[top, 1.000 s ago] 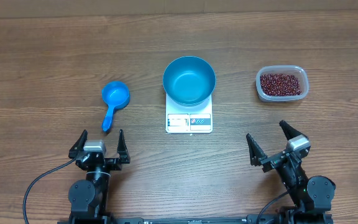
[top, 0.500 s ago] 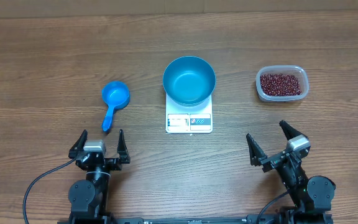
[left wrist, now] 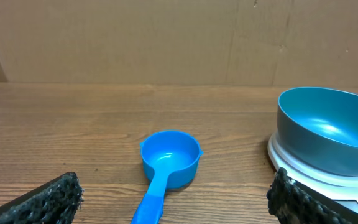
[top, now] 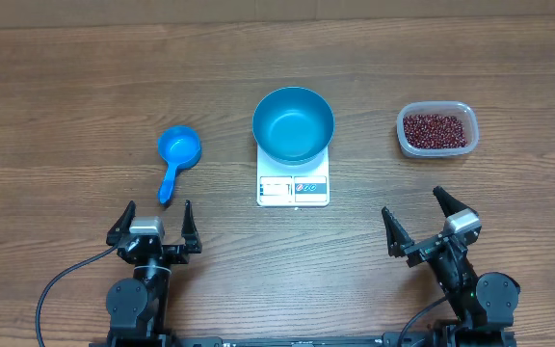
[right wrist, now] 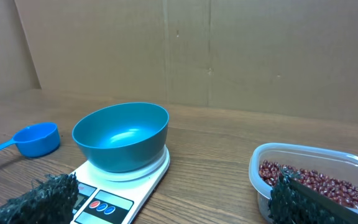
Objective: Scoop item into bowl and weigh 150g on scale
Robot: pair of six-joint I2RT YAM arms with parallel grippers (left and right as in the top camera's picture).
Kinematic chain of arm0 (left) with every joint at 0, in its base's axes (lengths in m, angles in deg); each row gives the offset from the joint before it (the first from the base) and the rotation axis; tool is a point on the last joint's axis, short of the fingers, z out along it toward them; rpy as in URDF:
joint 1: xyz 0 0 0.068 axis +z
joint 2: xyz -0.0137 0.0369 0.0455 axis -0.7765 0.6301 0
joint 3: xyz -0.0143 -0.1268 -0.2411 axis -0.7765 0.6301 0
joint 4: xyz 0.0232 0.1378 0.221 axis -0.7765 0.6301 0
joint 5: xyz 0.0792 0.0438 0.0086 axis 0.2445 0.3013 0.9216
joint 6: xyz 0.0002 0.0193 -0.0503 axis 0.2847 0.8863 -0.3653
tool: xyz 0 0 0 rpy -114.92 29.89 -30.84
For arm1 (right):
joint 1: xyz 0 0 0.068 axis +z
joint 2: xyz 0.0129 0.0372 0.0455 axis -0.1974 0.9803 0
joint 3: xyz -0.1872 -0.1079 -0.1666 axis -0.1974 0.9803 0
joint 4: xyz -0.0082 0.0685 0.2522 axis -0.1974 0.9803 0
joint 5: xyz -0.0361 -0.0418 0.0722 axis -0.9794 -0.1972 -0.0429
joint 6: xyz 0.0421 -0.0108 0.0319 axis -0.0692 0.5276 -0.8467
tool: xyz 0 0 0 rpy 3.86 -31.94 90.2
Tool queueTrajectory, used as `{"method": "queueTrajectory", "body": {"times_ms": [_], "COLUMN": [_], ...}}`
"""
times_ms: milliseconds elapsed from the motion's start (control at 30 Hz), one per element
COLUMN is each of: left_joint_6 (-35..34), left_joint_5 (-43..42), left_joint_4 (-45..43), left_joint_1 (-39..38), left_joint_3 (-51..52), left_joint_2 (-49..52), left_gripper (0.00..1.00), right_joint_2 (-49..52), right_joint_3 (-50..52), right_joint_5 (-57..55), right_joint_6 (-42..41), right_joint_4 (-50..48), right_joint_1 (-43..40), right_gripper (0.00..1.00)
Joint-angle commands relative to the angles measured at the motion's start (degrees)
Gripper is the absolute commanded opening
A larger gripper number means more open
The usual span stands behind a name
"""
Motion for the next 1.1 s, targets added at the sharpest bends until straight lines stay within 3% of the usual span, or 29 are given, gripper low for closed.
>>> {"method": "queueTrajectory", "body": {"times_ms": [0,767,1067], "left_joint_6": [1.3,1.0,0.5], "left_joint_5": [0.3,0.1,-4.2], "left_joint_4": [-0.1,-1.3,9.0], "left_joint_1": [0.2,0.2,0.2], "left_joint_3": [0.2,-0.9,-17.4], "left_joint_2": [-0.5,-0.5,0.0], "left_gripper": [1.0,1.0,1.0], "right_joint_2": [-0.4,-0.4,-0.4], "right_joint_3": [0.6,0.6,0.6], "right_joint_5": [0.0,0.0,0.0], "right_joint_6": [0.0,0.0,0.0], "right_joint_4": [-0.1,-0.1,-0.1], "right_joint_1": [0.3,0.3,0.3], "right_gripper": [1.0,1.0,1.0]}}
